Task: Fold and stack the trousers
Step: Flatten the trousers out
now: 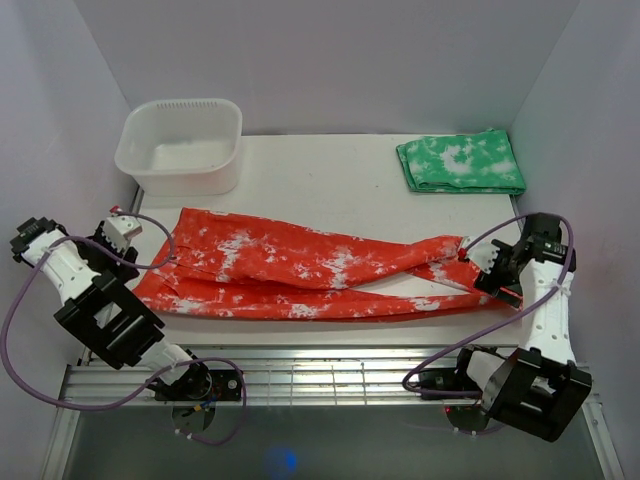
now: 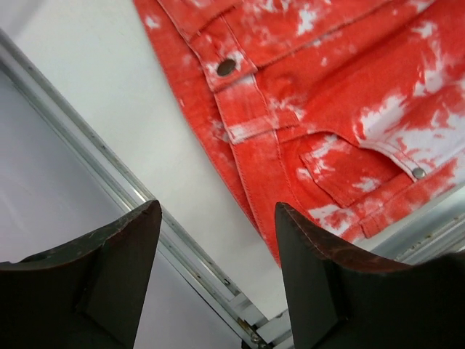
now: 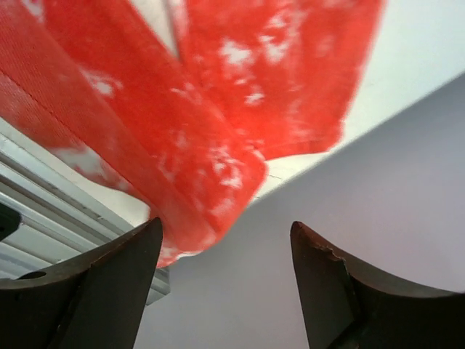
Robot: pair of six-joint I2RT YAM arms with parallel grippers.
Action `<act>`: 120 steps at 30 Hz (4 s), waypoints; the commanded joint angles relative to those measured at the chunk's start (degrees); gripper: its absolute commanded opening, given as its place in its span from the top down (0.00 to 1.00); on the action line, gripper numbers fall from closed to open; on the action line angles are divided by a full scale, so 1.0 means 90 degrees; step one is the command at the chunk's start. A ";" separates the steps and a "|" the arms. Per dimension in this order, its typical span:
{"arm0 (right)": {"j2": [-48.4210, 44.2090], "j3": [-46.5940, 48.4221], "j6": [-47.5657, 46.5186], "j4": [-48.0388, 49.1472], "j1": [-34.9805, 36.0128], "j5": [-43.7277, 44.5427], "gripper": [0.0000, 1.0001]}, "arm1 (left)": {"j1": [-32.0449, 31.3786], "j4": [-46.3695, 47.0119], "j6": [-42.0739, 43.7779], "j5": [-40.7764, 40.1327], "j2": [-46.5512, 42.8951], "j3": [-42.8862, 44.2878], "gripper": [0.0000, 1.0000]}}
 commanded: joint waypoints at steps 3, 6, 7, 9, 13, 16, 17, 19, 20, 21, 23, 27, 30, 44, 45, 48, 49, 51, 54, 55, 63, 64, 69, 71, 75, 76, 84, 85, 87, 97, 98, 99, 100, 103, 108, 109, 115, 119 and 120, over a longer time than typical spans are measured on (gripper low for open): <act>0.0552 0.2153 -0.1231 -0.1078 -0.0188 -0.1277 0.20 | -0.0561 0.0139 -0.1084 0.0754 -0.0418 0.0402 0.24; 0.0867 0.3229 -0.0801 -0.1402 -0.0305 -0.1990 0.12 | -0.1235 0.0861 -0.1671 0.0363 -0.0662 0.0013 0.24; 0.0906 0.3357 -0.0576 -0.1295 -0.0315 -0.2204 0.09 | -0.1527 0.1066 -0.2108 0.0313 -0.0760 -0.0086 0.24; 0.1023 0.3436 -0.0205 -0.0905 -0.0306 -0.2275 0.05 | -0.1879 0.1701 -0.2618 0.0128 -0.0761 -0.0242 0.24; 0.1656 0.3339 0.0829 -0.0591 0.0005 -0.1886 0.16 | -0.2796 0.2619 -0.4188 -0.0321 -0.0469 -0.0477 0.25; 0.2282 0.2939 0.1620 -0.0260 0.0358 -0.1378 0.29 | -0.3257 0.3156 -0.4855 -0.0605 0.0039 -0.0516 0.31; 0.2564 0.2793 0.1797 -0.0124 0.0436 -0.1260 0.30 | -0.3335 0.3438 -0.5302 -0.0789 0.0166 -0.0536 0.32; 0.2829 0.2441 0.2071 0.0247 0.0631 -0.0939 0.33 | -0.3521 0.3626 -0.5646 -0.0937 0.0576 -0.0555 0.37; 0.3072 0.2382 0.2324 0.0365 0.0661 -0.0860 0.33 | -0.3560 0.3810 -0.5977 -0.1131 0.0703 -0.0565 0.39; 0.3190 0.2343 0.2413 0.0443 0.0690 -0.0791 0.33 | -0.3590 0.3880 -0.6106 -0.1191 0.0946 -0.0575 0.40; 0.3502 0.2352 0.2638 0.0619 0.0690 -0.0518 0.36 | -0.3610 0.4045 -0.6485 -0.1386 0.1143 -0.0565 0.41; 0.3582 0.1973 0.2726 0.0814 0.0710 -0.0166 0.39 | -0.3610 0.4241 -0.6848 -0.1514 0.1475 -0.0614 0.41; 0.3747 0.1338 0.2756 0.1195 0.0749 0.0108 0.37 | -0.3619 0.4368 -0.7024 -0.1747 0.1836 -0.0624 0.39; 0.5680 0.2683 0.2620 0.2582 0.0895 0.1524 0.43 | -0.2526 0.4594 -0.8040 -0.3019 0.3370 0.0205 0.71; 0.5730 0.2926 0.2619 0.2621 0.1012 0.1543 0.43 | -0.2526 0.4593 -0.8070 -0.2950 0.3380 0.0245 0.71; 0.5809 0.3329 0.2765 0.2358 0.1286 0.1349 0.35 | -0.2535 0.4477 -0.8284 -0.2278 0.3321 0.0440 0.63; 0.5731 0.3609 0.2901 0.2078 0.1354 0.1251 0.32 | -0.2536 0.4302 -0.8314 -0.1754 0.3225 0.0615 0.52; 0.5333 0.4273 0.3068 0.1104 0.1335 0.0629 0.27 | -0.2545 0.3864 -0.8353 -0.1322 0.2758 0.0860 0.41; 0.3786 0.3755 0.2281 -0.0119 0.1072 -0.0282 0.27 | -0.2545 0.2899 -0.6953 -0.1162 0.1599 0.0852 0.37; 0.3236 0.3169 0.1872 -0.0461 0.1013 -0.0292 0.28 | -0.2487 0.2672 -0.6396 -0.1211 0.1158 0.0512 0.37; 0.2349 -0.0576 0.1662 0.0685 0.1013 0.0623 0.48 | -0.2603 0.2590 -0.5451 -0.1161 0.0010 -0.2048 0.42; 0.2709 -0.0539 0.1769 0.1017 0.1013 0.0712 0.54 | -0.2604 0.2775 -0.5607 -0.1182 0.0243 -0.2137 0.43; 0.3356 -0.0509 0.1770 0.2218 0.1013 0.1093 0.80 | -0.2604 0.3255 -0.6330 -0.1211 0.0888 -0.2157 0.47; 0.3716 -0.0363 0.1886 0.2445 0.1013 0.1153 0.92 | -0.2604 0.3508 -0.6681 -0.1240 0.1104 -0.2109 0.49; 0.4080 0.0484 0.2159 0.2631 0.1023 0.0988 0.92 | -0.2594 0.3743 -0.7238 -0.1270 0.1728 -0.1797 0.54; 0.4090 0.0632 0.2199 0.2757 0.1023 0.0948 0.92 | -0.2604 0.3782 -0.7356 -0.1280 0.1807 -0.1728 0.56; 0.4158 0.2272 0.2765 0.2097 0.1120 0.0411 0.92 | -0.2604 0.3842 -0.7866 -0.0969 0.2004 -0.1162 0.55; 0.4148 0.2525 0.2776 0.1833 0.1120 0.0266 0.81 | -0.2604 0.3754 -0.7778 -0.0851 0.1935 -0.1132 0.52; 0.3886 0.2528 0.2747 0.1248 0.1014 0.0206 0.69 | -0.2614 0.3364 -0.7486 -0.0617 0.1594 -0.1025 0.47; 0.3190 0.0586 0.2501 0.1087 0.0691 0.0020 0.52 | -0.2985 0.2787 -0.6469 -0.1044 0.0528 -0.1472 0.42; 0.3278 0.0478 0.2551 0.1137 0.0652 0.0020 0.53 | -0.2985 0.2796 -0.6362 -0.1277 0.0538 -0.1561 0.42; 0.3328 0.0255 0.2551 0.1186 0.0535 0.0039 0.53 | -0.2985 0.2806 -0.6293 -0.1405 0.0529 -0.1668 0.42; 0.3367 0.0146 0.2503 0.1312 0.0457 0.0107 0.53 | -0.2975 0.2816 -0.6196 -0.1532 0.0480 -0.1766 0.42; 0.3329 -0.0302 0.2084 0.1410 0.0047 0.0438 0.54 | -0.2819 0.2826 -0.5844 -0.1904 0.0373 -0.2147 0.43; 0.2909 -0.0636 0.1302 0.1324 -0.0665 0.0733 0.57 | -0.2516 0.2339 -0.5210 -0.2012 0.0324 -0.2246 0.45; 0.2724 -0.0510 0.1069 0.1216 -0.0715 0.0646 0.56 | -0.2497 0.2222 -0.4957 -0.1944 0.0294 -0.2187 0.45; 0.2896 0.1723 0.1602 -0.0248 -0.0619 -0.1411 0.24 | -0.2652 0.1703 -0.4905 -0.0745 0.0079 -0.0746 0.42; 0.3988 0.3549 0.3005 0.0080 -0.0083 -0.1962 0.15 | -0.3159 0.2197 -0.5840 -0.0606 0.0906 0.0418 0.41; 0.4185 0.3747 0.3290 0.0228 0.0035 -0.1914 0.18 | -0.3238 0.2346 -0.6008 -0.0606 0.1083 0.0556 0.41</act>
